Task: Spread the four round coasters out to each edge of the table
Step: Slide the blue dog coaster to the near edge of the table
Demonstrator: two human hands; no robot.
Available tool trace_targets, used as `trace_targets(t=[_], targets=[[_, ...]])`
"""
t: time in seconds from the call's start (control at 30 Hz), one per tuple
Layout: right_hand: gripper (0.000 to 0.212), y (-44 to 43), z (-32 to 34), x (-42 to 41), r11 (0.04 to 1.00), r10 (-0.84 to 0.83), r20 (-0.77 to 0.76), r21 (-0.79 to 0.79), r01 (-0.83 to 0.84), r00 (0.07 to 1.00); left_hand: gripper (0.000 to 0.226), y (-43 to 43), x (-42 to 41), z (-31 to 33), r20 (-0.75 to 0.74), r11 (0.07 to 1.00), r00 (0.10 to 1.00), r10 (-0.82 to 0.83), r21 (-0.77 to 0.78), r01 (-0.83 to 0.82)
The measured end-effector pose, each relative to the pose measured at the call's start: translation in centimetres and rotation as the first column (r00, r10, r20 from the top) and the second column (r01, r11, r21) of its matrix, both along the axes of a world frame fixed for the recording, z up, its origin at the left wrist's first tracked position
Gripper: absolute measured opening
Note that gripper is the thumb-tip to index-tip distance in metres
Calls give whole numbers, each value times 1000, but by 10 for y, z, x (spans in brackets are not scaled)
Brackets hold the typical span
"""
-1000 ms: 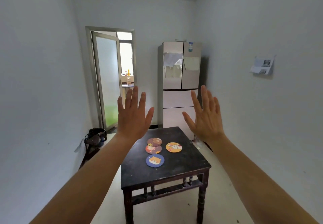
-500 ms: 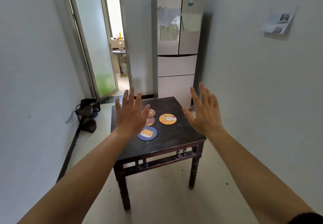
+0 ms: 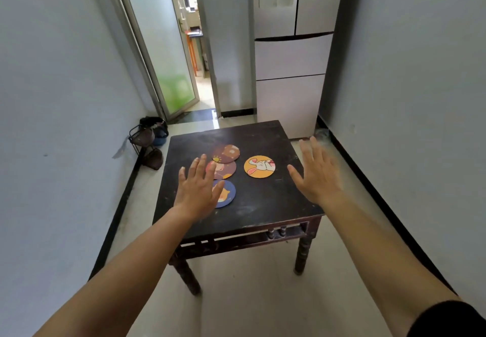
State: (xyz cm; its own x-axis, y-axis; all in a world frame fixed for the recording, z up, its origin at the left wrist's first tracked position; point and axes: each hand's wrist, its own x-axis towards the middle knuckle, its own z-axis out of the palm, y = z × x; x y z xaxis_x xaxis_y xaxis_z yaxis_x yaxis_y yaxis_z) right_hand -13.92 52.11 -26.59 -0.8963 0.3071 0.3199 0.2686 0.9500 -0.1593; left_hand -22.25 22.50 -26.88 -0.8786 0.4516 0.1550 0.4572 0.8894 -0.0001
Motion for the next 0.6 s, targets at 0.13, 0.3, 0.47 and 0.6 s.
trace_targets(t=[0.13, 0.3, 0.47, 0.6], targets=[[75, 4, -35, -49, 997, 62, 90, -46, -58, 994, 67, 5, -45, -30, 81, 997, 994, 71, -45, -68], [75, 3, -80, -112, 994, 105, 205, -60, -95, 973, 68, 7, -111, -78, 179, 991, 975, 131, -58, -123], [74, 1, -114, -186, 993, 95, 308, -101, -67, 947, 71, 10, -192, -128, 286, 986, 944, 163, -74, -148], [80, -9, -141, -244, 976, 104, 407, -216, -14, 907, 73, 12, -245, -160, 389, 981, 901, 193, -97, -168]])
